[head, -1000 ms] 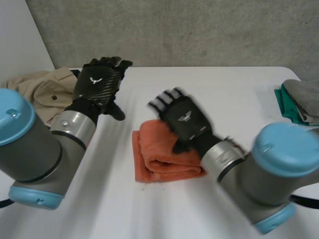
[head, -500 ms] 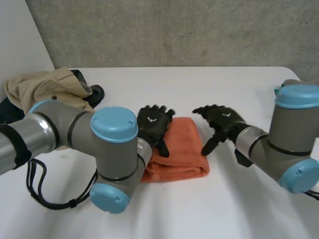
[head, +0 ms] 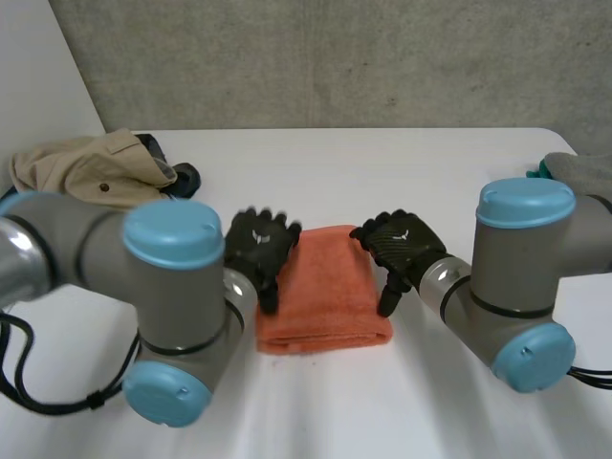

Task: Fold the laundry.

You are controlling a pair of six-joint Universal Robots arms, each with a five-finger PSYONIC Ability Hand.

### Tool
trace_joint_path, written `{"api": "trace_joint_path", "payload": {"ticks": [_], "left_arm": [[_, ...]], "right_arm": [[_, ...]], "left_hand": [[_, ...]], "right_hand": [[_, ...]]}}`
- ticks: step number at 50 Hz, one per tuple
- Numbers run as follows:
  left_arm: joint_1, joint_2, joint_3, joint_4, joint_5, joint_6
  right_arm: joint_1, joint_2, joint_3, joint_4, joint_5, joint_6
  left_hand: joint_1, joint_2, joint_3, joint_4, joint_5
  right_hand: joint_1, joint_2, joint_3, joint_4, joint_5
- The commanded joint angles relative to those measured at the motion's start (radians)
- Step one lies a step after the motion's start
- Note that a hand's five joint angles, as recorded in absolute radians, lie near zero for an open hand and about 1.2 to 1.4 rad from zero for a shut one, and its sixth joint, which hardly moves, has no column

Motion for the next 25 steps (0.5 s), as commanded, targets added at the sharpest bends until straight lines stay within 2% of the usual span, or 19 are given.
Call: {"api": "trace_joint_path", "payload": {"ticks": [1, 7, 11, 25], "left_arm": [[0.054, 0.158, 0.01, 0.001, 0.25, -0.055], [0.129, 0.196, 0.048, -0.062, 0.558, -0.152], [0.155, 0.196, 0.071, -0.139, 0.64, -0.174], [0.151, 0.193, 0.066, -0.147, 0.641, -0.18]], "right_arm": [[0.047, -0.154, 0.199, -0.146, -0.001, -0.025], [0.106, -0.177, 0.371, -0.307, -0.009, -0.027], [0.112, -0.13, 0.402, -0.381, -0.012, -0.028], [0.11, 0.005, 0.356, -0.488, -0.011, -0.097]], "left_hand": [[0.045, 0.03, 0.025, 0.035, 0.015], [0.051, 0.036, 0.031, 0.04, 0.021], [0.045, 0.03, 0.025, 0.035, 0.015], [0.054, 0.039, 0.034, 0.043, 0.024]], "right_hand": [[-0.051, -0.042, -0.042, -0.044, -0.048], [-0.051, -0.042, -0.042, -0.044, -0.048], [-0.051, -0.042, -0.042, -0.044, -0.048], [0.015, 0.023, 0.024, 0.022, 0.018]]}}
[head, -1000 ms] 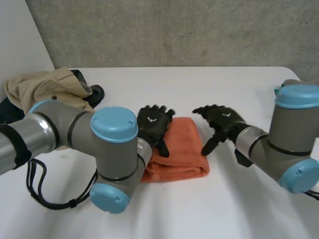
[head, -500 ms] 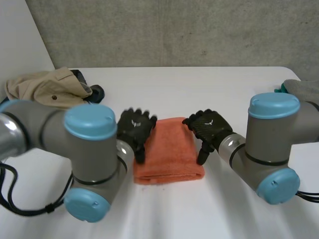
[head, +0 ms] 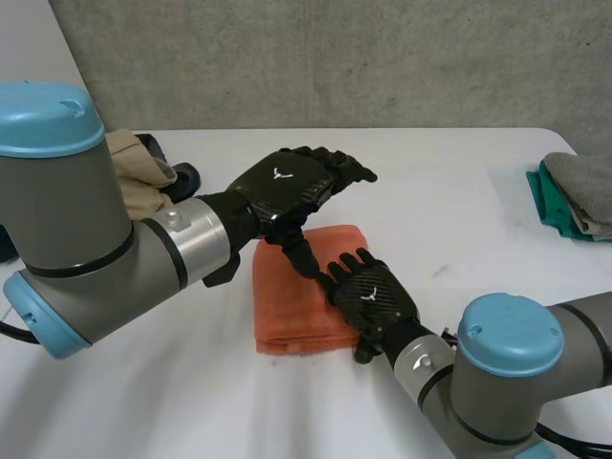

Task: Fold the laundry.

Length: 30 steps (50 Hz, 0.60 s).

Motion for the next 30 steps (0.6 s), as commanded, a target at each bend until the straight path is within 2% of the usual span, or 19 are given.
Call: {"api": "trace_joint_path", "payload": {"ticks": [1, 10, 20, 23, 24, 25, 28, 30], "left_arm": [[-0.005, -0.002, -0.003, 0.009, -0.011, -0.001], [-0.006, -0.002, -0.003, 0.012, -0.009, -0.001], [-0.006, 0.001, -0.001, 0.019, -0.014, -0.003], [-0.006, 0.001, -0.003, 0.019, -0.014, -0.003], [-0.006, 0.001, -0.001, 0.019, -0.014, -0.003], [-0.005, 0.001, -0.001, 0.021, -0.014, -0.003], [-0.005, 0.001, -0.001, 0.021, -0.014, -0.003], [-0.003, 0.001, 0.0, 0.021, -0.014, -0.003]], "right_arm": [[-0.002, 0.053, -0.04, -0.021, 0.001, -0.04], [-0.001, 0.083, -0.077, -0.043, 0.001, -0.046], [0.013, 0.109, -0.146, -0.041, 0.0, -0.044], [0.015, 0.126, -0.177, -0.041, -0.002, -0.043], [0.015, 0.129, -0.185, -0.043, -0.002, -0.043], [0.015, 0.141, -0.203, -0.043, 0.0, -0.041], [0.015, 0.158, -0.243, -0.046, -0.011, -0.037], [0.013, 0.158, -0.267, -0.055, -0.019, -0.031]], "left_hand": [[0.054, 0.038, 0.034, 0.043, 0.024], [0.057, 0.041, 0.037, 0.046, 0.027], [0.057, 0.041, 0.037, 0.046, 0.027], [0.057, 0.041, 0.037, 0.046, 0.027], [0.057, 0.041, 0.037, 0.046, 0.027], [0.057, 0.041, 0.037, 0.046, 0.027], [0.057, 0.041, 0.037, 0.046, 0.027], [0.057, 0.041, 0.037, 0.046, 0.027]], "right_hand": [[0.018, 0.027, 0.027, 0.026, 0.021], [0.118, 0.126, 0.126, 0.125, 0.121], [0.127, 0.135, 0.135, 0.134, 0.13], [0.229, 0.238, 0.238, 0.237, 0.232], [0.296, 0.305, 0.305, 0.304, 0.299], [0.564, 0.573, 0.573, 0.572, 0.568], [1.169, 1.177, 1.177, 1.176, 1.172], [1.171, 1.179, 1.179, 1.178, 1.174]]}}
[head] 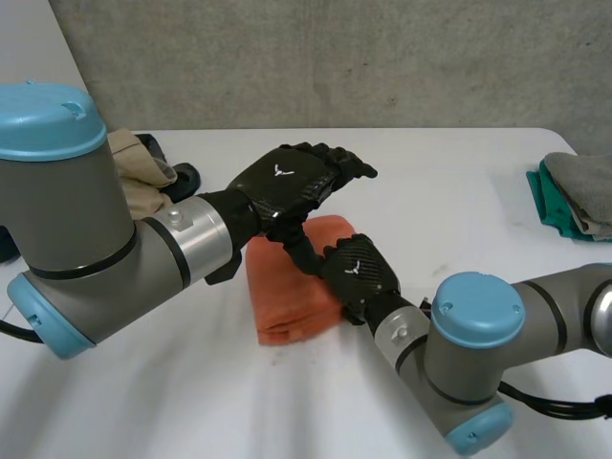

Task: Fold the laundry.

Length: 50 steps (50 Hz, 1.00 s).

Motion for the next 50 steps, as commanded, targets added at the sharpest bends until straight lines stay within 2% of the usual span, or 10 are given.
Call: {"api": "trace_joint_path", "payload": {"ticks": [1, 8, 12, 21, 23, 25, 32, 40, 44, 50], "left_arm": [[0.004, 0.0, 0.003, 0.0, 0.0, 0.0], [0.008, 0.014, 0.016, 0.013, -0.008, 0.0], [0.01, 0.044, 0.017, 0.04, -0.031, -0.002], [0.005, 0.058, 0.023, 0.091, -0.047, -0.057], [0.002, 0.066, 0.023, 0.092, -0.046, -0.068], [-0.001, 0.069, 0.022, 0.092, -0.046, -0.068], [-0.022, 0.061, 0.012, 0.094, -0.044, -0.068], [-0.03, 0.041, 0.003, 0.094, -0.044, -0.061], [-0.031, 0.025, -0.009, 0.094, -0.046, -0.06], [-0.033, 0.012, -0.014, 0.092, -0.049, -0.061]], "right_arm": [[-0.003, 0.024, -0.088, -0.02, -0.016, 0.016], [-0.038, -0.036, -0.204, -0.072, -0.012, 0.039], [-0.147, -0.083, -0.256, -0.081, -0.016, 0.086], [-0.394, -0.126, -0.37, -0.234, -0.019, 0.218], [-0.507, -0.119, -0.402, -0.303, -0.035, 0.295], [-0.558, -0.111, -0.413, -0.323, -0.05, 0.335], [-0.807, 0.05, -0.453, -0.376, -0.234, 0.506], [-1.057, 0.361, -0.534, -0.501, -0.55, 0.557], [-1.095, 0.432, -0.525, -0.514, -0.619, 0.548], [-1.137, 0.372, -0.461, -0.517, -0.64, 0.505]], "left_hand": [[0.057, 0.041, 0.036, 0.045, 0.027], [0.057, 0.041, 0.036, 0.045, 0.027], [0.06, 0.043, 0.039, 0.047, 0.03], [0.06, 0.043, 0.039, 0.047, 0.03], [0.06, 0.043, 0.039, 0.047, 0.03], [0.057, 0.041, 0.036, 0.045, 0.027], [0.06, 0.043, 0.039, 0.047, 0.03], [0.066, 0.049, 0.044, 0.053, 0.035], [0.078, 0.061, 0.056, 0.065, 0.047], [0.081, 0.064, 0.059, 0.068, 0.05]], "right_hand": [[0.497, 0.455, 0.461, 0.464, 0.505], [0.497, 0.455, 0.461, 0.464, 0.505], [0.497, 0.455, 0.461, 0.464, 0.505], [0.497, 0.455, 0.461, 0.464, 0.505], [0.497, 0.455, 0.461, 0.464, 0.505], [0.497, 0.455, 0.461, 0.464, 0.505], [0.497, 0.455, 0.461, 0.464, 0.505], [0.497, 0.455, 0.461, 0.464, 0.505], [0.497, 0.455, 0.461, 0.464, 0.505], [0.497, 0.455, 0.461, 0.464, 0.505]]}}
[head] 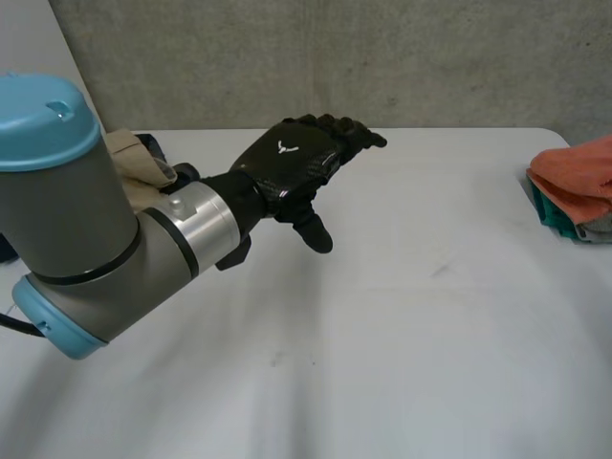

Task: Fold the laundry.

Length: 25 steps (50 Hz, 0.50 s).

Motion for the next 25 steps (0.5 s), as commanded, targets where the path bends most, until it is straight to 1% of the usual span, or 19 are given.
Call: {"api": "trace_joint_path", "payload": {"ticks": [1, 5, 8, 9, 10, 11, 12, 14, 17, 18, 21, 22, 25], "left_arm": [[-0.003, -0.014, -0.006, -0.001, -0.003, -0.001], [-0.01, -0.012, -0.005, 0.0, -0.003, -0.001], [-0.015, -0.009, -0.005, -0.001, -0.003, -0.001], [-0.015, -0.006, -0.006, -0.001, -0.005, -0.001], [-0.015, -0.005, -0.005, -0.001, -0.003, -0.001], [-0.016, -0.003, -0.006, 0.0, -0.003, -0.001], [-0.018, -0.002, -0.005, -0.001, -0.005, -0.001], [-0.022, 0.003, -0.005, -0.001, -0.005, -0.001], [-0.038, 0.014, -0.005, -0.001, -0.005, -0.001], [-0.041, 0.018, -0.005, -0.001, -0.005, -0.001], [-0.047, 0.029, -0.005, -0.001, -0.003, -0.007], [-0.05, 0.034, -0.005, -0.001, -0.003, -0.007], [-0.056, 0.052, -0.005, -0.001, -0.003, -0.009]], "right_arm": [[-0.034, -0.056, 0.07, -0.005, -0.029, -0.048], [-0.031, -0.115, 0.11, 0.003, -0.032, -0.061], [-0.03, -0.153, 0.139, 0.02, -0.007, -0.059], [-0.029, -0.162, 0.143, 0.029, -0.001, -0.059], [-0.029, -0.168, 0.148, 0.043, 0.008, -0.058], [-0.029, -0.184, 0.156, 0.085, 0.037, -0.059], [-0.028, -0.191, 0.156, 0.108, 0.054, -0.061], [-0.028, -0.217, 0.154, 0.197, 0.106, -0.068], [-0.029, -0.253, 0.154, 0.285, 0.151, -0.099], [-0.031, -0.277, 0.156, 0.344, 0.175, -0.14], [-0.039, -0.32, 0.163, 0.43, 0.217, -0.227], [-0.043, -0.348, 0.173, 0.49, 0.252, -0.299], [-0.054, -0.398, 0.186, 0.564, 0.319, -0.413]], "left_hand": [[0.081, 0.064, 0.058, 0.067, 0.047], [0.081, 0.064, 0.058, 0.067, 0.047], [0.081, 0.064, 0.058, 0.067, 0.047], [0.081, 0.064, 0.058, 0.067, 0.047], [0.081, 0.064, 0.058, 0.067, 0.047], [0.081, 0.064, 0.058, 0.067, 0.047], [0.081, 0.064, 0.058, 0.067, 0.047], [0.081, 0.064, 0.058, 0.067, 0.047], [0.081, 0.064, 0.058, 0.067, 0.047], [0.081, 0.064, 0.058, 0.067, 0.047], [0.081, 0.064, 0.058, 0.067, 0.047], [0.081, 0.064, 0.058, 0.067, 0.047], [0.081, 0.064, 0.058, 0.067, 0.047]], "right_hand": [[0.371, 0.251, 0.238, 0.196, 0.273], [0.371, 0.251, 0.238, 0.196, 0.273], [0.371, 0.251, 0.238, 0.196, 0.273], [0.197, 0.078, 0.065, 0.023, 0.099], [-0.095, -0.214, -0.227, -0.269, -0.193], [-0.738, -0.857, -0.87, -0.912, -0.836], [-0.851, -0.97, -0.983, -1.025, -0.949], [-0.851, -0.97, -0.983, -1.025, -0.949], [-0.851, -0.97, -0.983, -1.025, -0.949], [-0.851, -0.97, -0.983, -1.025, -0.949], [-0.851, -0.97, -0.983, -1.025, -0.949], [-0.851, -0.97, -0.983, -1.025, -0.949], [-0.851, -0.97, -0.983, -1.025, -0.949]]}}
